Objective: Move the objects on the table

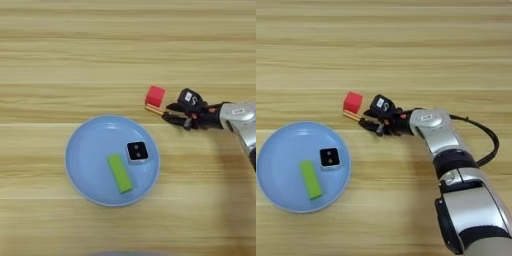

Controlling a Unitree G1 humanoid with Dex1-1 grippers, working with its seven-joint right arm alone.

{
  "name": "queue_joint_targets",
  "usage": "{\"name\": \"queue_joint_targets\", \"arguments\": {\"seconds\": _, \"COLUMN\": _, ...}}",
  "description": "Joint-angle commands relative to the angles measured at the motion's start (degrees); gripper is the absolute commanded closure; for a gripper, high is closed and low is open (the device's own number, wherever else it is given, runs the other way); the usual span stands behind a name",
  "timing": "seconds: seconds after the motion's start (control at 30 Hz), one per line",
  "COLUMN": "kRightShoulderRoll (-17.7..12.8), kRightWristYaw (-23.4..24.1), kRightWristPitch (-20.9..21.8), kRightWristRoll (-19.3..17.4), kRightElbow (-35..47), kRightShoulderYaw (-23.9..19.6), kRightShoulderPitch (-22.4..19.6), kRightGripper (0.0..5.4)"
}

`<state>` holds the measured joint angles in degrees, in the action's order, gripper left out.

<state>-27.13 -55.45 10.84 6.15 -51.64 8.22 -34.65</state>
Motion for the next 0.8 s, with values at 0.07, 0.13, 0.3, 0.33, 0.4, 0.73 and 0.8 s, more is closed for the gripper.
{"name": "queue_joint_targets", "arguments": {"seconds": 0.07, "kRightShoulderRoll": -1.21, "kRightWristYaw": 1.26, "kRightWristPitch": 0.46, "kRightWristRoll": -0.06, "kRightElbow": 1.7, "kRightShoulderYaw": -0.62, "kRightShoulderPitch": -4.36, "kRightGripper": 2.92}}
{"name": "queue_joint_targets", "arguments": {"seconds": 0.13, "kRightShoulderRoll": -1.22, "kRightWristYaw": 1.2, "kRightWristPitch": 0.46, "kRightWristRoll": -0.23, "kRightElbow": 1.99, "kRightShoulderYaw": -0.81, "kRightShoulderPitch": -4.43, "kRightGripper": 2.64}}
{"name": "queue_joint_targets", "arguments": {"seconds": 0.3, "kRightShoulderRoll": -1.36, "kRightWristYaw": 0.72, "kRightWristPitch": 0.29, "kRightWristRoll": -1.04, "kRightElbow": 3.41, "kRightShoulderYaw": -1.45, "kRightShoulderPitch": -4.35, "kRightGripper": 2.09}}
{"name": "queue_joint_targets", "arguments": {"seconds": 0.33, "kRightShoulderRoll": -1.4, "kRightWristYaw": 0.67, "kRightWristPitch": 0.31, "kRightWristRoll": -1.13, "kRightElbow": 3.64, "kRightShoulderYaw": -1.53, "kRightShoulderPitch": -4.34, "kRightGripper": 1.96}}
{"name": "queue_joint_targets", "arguments": {"seconds": 0.4, "kRightShoulderRoll": -1.43, "kRightWristYaw": 0.64, "kRightWristPitch": 0.18, "kRightWristRoll": -1.32, "kRightElbow": 4.16, "kRightShoulderYaw": -1.71, "kRightShoulderPitch": -4.35, "kRightGripper": 1.81}}
{"name": "queue_joint_targets", "arguments": {"seconds": 0.73, "kRightShoulderRoll": -1.48, "kRightWristYaw": -0.28, "kRightWristPitch": -1.28, "kRightWristRoll": -3.09, "kRightElbow": 9.09, "kRightShoulderYaw": -3.32, "kRightShoulderPitch": -3.75, "kRightGripper": 0.85}}
{"name": "queue_joint_targets", "arguments": {"seconds": 0.8, "kRightShoulderRoll": -1.51, "kRightWristYaw": -0.62, "kRightWristPitch": -1.84, "kRightWristRoll": -3.63, "kRightElbow": 10.38, "kRightShoulderYaw": -3.65, "kRightShoulderPitch": -3.53, "kRightGripper": 0.61}}
